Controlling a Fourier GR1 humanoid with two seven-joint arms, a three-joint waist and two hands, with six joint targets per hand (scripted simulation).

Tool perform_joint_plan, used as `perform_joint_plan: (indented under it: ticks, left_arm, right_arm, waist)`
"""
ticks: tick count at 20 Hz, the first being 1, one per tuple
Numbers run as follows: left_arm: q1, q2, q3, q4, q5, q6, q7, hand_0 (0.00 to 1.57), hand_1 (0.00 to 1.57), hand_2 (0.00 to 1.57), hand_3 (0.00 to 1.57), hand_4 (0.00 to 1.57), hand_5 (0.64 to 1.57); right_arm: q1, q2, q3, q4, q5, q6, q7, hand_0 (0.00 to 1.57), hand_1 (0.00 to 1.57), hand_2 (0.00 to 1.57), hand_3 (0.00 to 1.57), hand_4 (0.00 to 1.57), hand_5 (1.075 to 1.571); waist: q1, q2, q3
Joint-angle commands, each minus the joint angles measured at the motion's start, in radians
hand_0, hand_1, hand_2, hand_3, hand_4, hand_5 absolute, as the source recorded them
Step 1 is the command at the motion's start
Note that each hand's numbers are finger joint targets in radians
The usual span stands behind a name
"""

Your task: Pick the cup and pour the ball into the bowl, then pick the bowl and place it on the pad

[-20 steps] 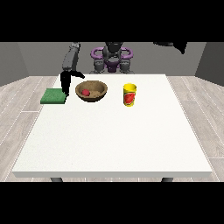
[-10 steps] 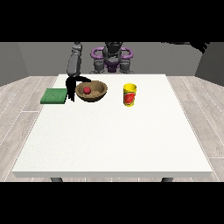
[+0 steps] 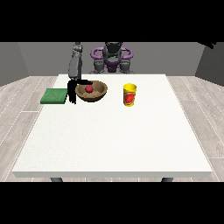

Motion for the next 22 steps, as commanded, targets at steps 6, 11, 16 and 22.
perform_joint_plan:
  ticks: [6,11,16,22]
  left_arm:
    - [-0.03,0.034,0.02,-0.034,0.047,-0.015,0.022,0.0,0.0,0.0,0.0,0.36,1.536]
    - [-0.009,0.047,0.046,0.009,0.067,-0.06,-0.012,0.0,0.0,0.0,0.0,0.62,1.569]
    - [0.006,0.086,0.057,0.109,0.046,-0.071,-0.01,0.0,0.0,0.0,0.0,0.71,1.57]
    - [0.061,0.132,0.091,0.209,0.042,-0.099,-0.037,0.0,0.0,0.0,0.0,0.72,1.569]
  right_arm:
    - [0.045,0.0,-0.007,0.116,0.049,-0.135,0.04,1.57,1.57,1.57,1.57,1.08,1.445]
    - [0.048,-0.031,-0.021,0.058,0.036,-0.16,0.087,1.57,1.57,1.57,1.57,1.08,1.485]
    - [-0.009,-0.065,0.036,-0.026,0.081,-0.255,0.276,1.57,1.57,1.57,1.57,1.06,1.517]
    - [-0.118,-0.128,0.056,-0.06,0.061,-0.26,0.55,1.57,1.57,1.57,1.57,1.03,1.534]
  waist:
    - [0.062,0.077,0.0126]
    - [0.058,0.084,0.0099]
    - [0.012,-0.015,0.0087]
    - [-0.061,-0.116,0.0109]
